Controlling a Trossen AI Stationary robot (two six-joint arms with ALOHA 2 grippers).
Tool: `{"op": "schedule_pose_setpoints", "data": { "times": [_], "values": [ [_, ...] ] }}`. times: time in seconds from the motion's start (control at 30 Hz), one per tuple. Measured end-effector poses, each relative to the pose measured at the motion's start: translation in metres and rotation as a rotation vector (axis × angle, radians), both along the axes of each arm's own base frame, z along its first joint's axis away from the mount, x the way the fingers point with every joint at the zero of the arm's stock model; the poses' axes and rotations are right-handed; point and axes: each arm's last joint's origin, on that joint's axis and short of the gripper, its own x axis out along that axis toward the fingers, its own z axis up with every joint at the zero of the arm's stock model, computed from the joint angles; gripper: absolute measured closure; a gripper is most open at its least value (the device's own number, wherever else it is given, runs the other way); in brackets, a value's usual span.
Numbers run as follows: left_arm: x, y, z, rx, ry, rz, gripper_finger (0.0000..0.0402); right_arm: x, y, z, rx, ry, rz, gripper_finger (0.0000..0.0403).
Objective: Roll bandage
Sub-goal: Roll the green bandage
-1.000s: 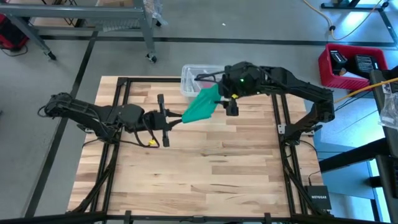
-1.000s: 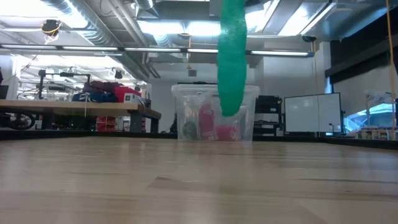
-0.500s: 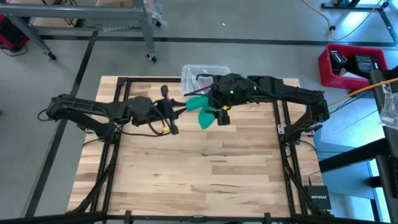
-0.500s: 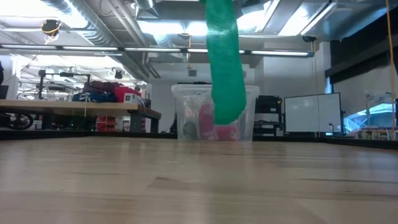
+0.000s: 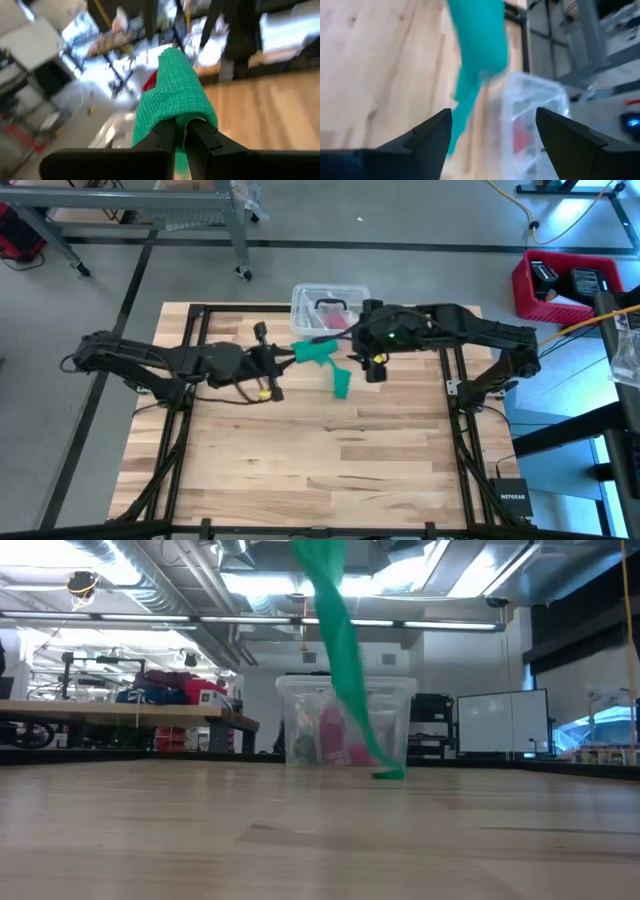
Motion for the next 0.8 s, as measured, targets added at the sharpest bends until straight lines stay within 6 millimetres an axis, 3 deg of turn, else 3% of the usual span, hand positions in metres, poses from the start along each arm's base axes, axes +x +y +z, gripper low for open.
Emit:
{"op": "schedule_pose_setpoints", "data": {
  "times": [0.23, 0.37, 0.6, 0.8],
  "values": [
    [-0.019, -0.013, 0.028, 0.061, -0.157, -0.102, 0.0384, -0.017, 0.001, -0.009, 0.185, 0.087, 0.004, 0.0111],
    [-0.022, -0.015, 0.035, 0.052, -0.222, -0.188, 0.0384, -0.024, 0.001, -0.025, 0.2, 0.014, 0.011, 0.0111],
    [-0.018, -0.011, 0.031, 0.079, -0.188, -0.187, 0.0384, -0.026, 0.002, -0.085, 0.253, -0.311, 0.052, 0.0111],
    [-0.018, -0.011, 0.032, 0.098, -0.186, -0.186, 0.0384, -0.012, 0.006, -0.145, 0.465, -0.488, 0.083, 0.0111]
  ]
}}
